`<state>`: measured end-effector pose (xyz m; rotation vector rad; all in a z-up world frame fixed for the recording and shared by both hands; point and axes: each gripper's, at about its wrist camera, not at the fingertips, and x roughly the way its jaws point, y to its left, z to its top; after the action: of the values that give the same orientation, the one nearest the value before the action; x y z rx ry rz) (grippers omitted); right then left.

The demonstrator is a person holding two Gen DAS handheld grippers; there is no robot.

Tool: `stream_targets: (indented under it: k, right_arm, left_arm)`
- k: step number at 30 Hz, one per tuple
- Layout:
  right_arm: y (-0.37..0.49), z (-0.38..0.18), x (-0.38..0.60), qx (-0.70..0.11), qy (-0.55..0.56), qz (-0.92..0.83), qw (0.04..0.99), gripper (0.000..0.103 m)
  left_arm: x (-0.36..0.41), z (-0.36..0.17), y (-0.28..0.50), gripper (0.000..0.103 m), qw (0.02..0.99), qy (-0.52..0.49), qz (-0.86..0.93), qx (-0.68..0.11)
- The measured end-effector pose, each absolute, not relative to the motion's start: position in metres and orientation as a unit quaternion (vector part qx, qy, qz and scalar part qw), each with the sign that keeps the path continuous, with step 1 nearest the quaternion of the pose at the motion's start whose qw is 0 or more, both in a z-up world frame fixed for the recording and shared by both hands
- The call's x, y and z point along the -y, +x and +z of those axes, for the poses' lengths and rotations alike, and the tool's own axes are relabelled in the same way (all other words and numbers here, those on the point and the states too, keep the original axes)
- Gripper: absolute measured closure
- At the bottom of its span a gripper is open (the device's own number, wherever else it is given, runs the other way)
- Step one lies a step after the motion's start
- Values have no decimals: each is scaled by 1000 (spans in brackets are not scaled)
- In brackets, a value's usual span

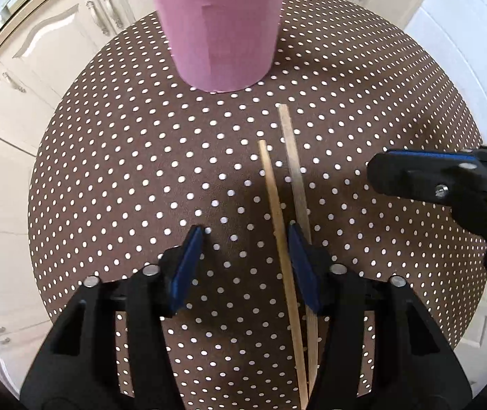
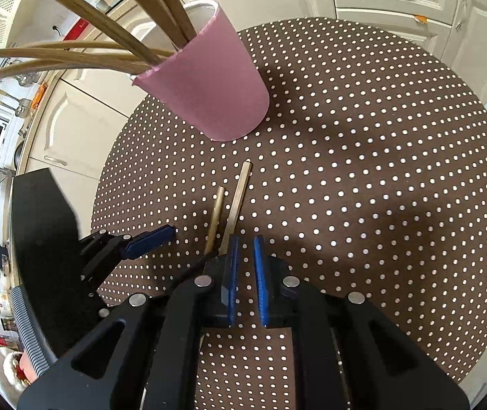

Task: Organize utensils
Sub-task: 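Lower the left gripper to the last chopsticks and grasp one while the right gripper grasps one, then lift the left gripper's chopstick above the cup while the right gripper carries its own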

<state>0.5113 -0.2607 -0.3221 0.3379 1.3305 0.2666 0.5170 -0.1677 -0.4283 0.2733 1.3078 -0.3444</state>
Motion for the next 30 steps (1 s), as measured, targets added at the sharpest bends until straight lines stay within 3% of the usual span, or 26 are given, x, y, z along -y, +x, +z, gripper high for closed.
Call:
stream_targets:
  k: [4, 7, 21, 30]
  right_arm:
    - [518, -332, 253, -625, 162, 126, 753, 90]
    - [523, -339, 242, -635, 155, 126, 746, 90]
    - [542, -355, 207, -658, 114, 100, 738, 91]
    - [540, -354, 194, -646, 99, 105, 750, 97]
  left_arm:
    - [151, -427, 518, 91, 775, 105, -147, -605]
    - [143, -428, 519, 95, 777, 95, -137, -608]
    - [83, -405, 508, 97, 791, 9, -111, -602]
    - [58, -370, 492, 97, 808, -3, -115, -579]
